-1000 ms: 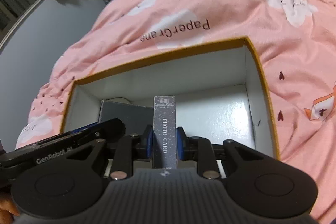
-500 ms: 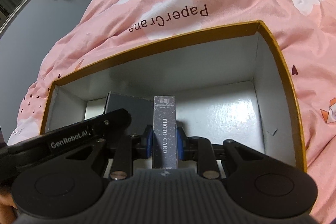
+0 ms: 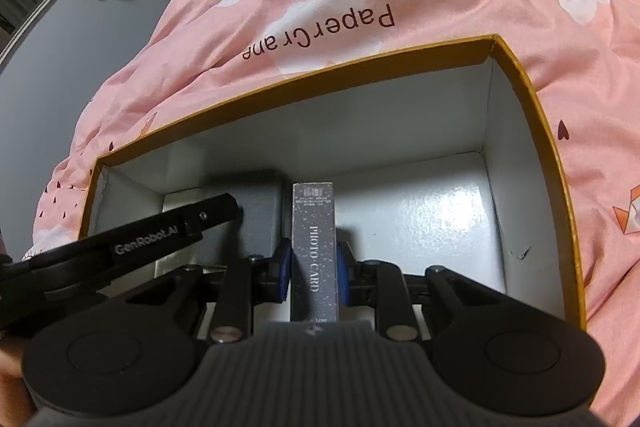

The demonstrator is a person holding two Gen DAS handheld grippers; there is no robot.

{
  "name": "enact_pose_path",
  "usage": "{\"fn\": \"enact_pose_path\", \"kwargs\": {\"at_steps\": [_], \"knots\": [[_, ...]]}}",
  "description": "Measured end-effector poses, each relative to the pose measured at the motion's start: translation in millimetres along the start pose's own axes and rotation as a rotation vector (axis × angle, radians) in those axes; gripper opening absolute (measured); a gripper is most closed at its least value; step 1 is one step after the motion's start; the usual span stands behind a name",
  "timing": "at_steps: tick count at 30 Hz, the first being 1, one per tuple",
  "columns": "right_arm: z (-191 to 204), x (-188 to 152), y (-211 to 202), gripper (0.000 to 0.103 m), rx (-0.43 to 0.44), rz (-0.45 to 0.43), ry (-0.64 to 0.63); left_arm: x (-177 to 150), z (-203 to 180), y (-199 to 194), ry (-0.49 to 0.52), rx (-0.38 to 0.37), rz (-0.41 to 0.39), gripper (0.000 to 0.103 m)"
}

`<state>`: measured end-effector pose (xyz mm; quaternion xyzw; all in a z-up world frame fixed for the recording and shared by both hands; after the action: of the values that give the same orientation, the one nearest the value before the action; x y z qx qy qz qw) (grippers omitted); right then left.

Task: Organize objects
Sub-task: 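Open left tool to drop wallet beside glasses case while right tool lowers photo card, then open right tool to release photo card beside wallet, then lift both tools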

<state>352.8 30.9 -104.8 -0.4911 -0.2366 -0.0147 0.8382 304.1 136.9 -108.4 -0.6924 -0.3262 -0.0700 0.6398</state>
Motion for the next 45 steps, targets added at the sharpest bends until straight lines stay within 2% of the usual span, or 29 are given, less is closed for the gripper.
{"fn": "enact_pose_path", "kwargs": {"at_steps": [3,6,12,19,26,30,35,38,45], "knots": [[1.9,-1.1,0.2,0.024,0.007,0.005,0.003,-2.5,1.8,-1.8,0.022,0.027,-0.001,0.049],[3.6,-2.6,1.8,0.024,0.018,0.018,0.013,-3.8,1.5,-7.9,0.050,0.019,-0.012,0.052],[5.9,-5.4,11.9,0.024,0.018,0.048,0.049,-10.7,0.4,-19.9,0.109,-0.062,0.040,0.052],[3.4,-1.6,16.5,0.024,0.033,0.041,0.093,-16.1,-3.3,-30.8,0.197,-0.138,0.093,0.052],[-2.5,14.2,20.0,0.024,0.034,0.018,0.107,-27.0,-13.6,-20.3,0.338,-0.079,0.121,0.057],[-4.5,23.0,26.4,0.024,0.083,0.027,0.115,-28.9,-13.9,-11.8,0.344,-0.054,0.143,0.057],[-7.1,26.0,35.2,0.025,0.096,0.044,0.113,-26.2,-12.6,-6.7,0.322,-0.032,0.151,0.056],[-7.9,25.4,36.6,0.027,0.072,0.058,0.088,-25.2,-11.8,-4.7,0.311,-0.019,0.149,0.055],[-2.3,25.1,34.5,0.037,-0.045,0.046,-0.107,-24.7,-10.7,-4.0,0.291,-0.018,0.139,0.054]]}}
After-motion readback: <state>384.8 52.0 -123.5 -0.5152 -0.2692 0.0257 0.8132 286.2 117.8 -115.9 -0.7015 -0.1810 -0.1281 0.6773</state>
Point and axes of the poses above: each gripper's, at about its wrist camera, not at the fingertips, and y roughly the way its jaws point, z to its left, x to its top, the point moved 7 cm from there along y, roughly the way its jaws point, and after that the axes turned 2 degrees about y, right-handed, at the moved point
